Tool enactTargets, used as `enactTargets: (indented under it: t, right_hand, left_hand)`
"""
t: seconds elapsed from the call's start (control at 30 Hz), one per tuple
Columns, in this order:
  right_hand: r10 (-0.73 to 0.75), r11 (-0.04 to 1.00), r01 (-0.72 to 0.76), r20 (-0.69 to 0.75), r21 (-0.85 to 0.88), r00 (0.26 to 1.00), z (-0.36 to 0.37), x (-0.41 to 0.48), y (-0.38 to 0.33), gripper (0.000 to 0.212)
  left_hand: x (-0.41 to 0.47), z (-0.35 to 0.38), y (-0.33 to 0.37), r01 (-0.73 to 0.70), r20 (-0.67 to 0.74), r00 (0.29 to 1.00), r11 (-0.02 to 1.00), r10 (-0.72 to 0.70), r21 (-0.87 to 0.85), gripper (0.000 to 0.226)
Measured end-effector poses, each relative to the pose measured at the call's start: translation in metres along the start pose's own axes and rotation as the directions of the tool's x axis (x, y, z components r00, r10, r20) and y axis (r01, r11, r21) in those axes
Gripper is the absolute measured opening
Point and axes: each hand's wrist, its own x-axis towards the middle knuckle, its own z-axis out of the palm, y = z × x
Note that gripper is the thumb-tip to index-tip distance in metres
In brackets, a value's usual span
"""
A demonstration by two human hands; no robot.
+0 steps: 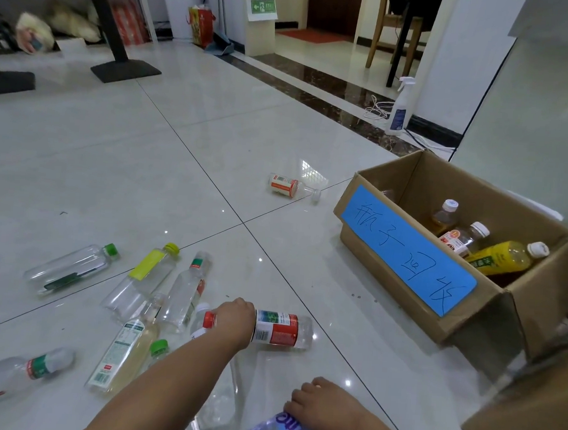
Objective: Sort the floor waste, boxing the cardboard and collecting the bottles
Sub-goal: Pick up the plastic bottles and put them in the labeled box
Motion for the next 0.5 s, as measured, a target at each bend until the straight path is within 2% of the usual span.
enactTargets:
  t: [0.07,0.23,0.4,0.47,0.5]
  right_hand:
    - [0.044,0.999,-0.044,0.023,-0.007,0.999,-0.009,-0.003,0.007,0.060]
    - [0.172,0.985,-0.172,0.060,0.001,0.983,-0.015,-0.009,0.022,0.061]
    - [0.313,0.949,-0.311,0.027,-0.060,0.949,-0.021,-0.019,0.032,0.064]
    - [0.453,0.891,-0.453,0.003,0.033,0.891,-0.025,-0.023,0.025,0.067]
    - [0.583,0.804,-0.568,-0.051,0.176,0.811,-0.020,-0.020,0.015,0.069]
  left_hand:
    - [0.000,-0.001,0.001,-0.001,0.002,1.000,1.000,0.001,0.005,0.053]
    - [0.000,0.000,0.003,0.002,-0.003,1.000,1.000,-0.002,-0.007,0.051]
    - [0.001,0.000,0.005,0.011,0.009,1.000,0.999,-0.011,-0.044,0.050]
    - [0.002,0.003,0.009,0.015,0.021,1.000,0.998,-0.014,-0.067,0.051]
    - [0.001,0.004,0.011,0.020,0.033,0.999,0.996,-0.018,-0.084,0.051]
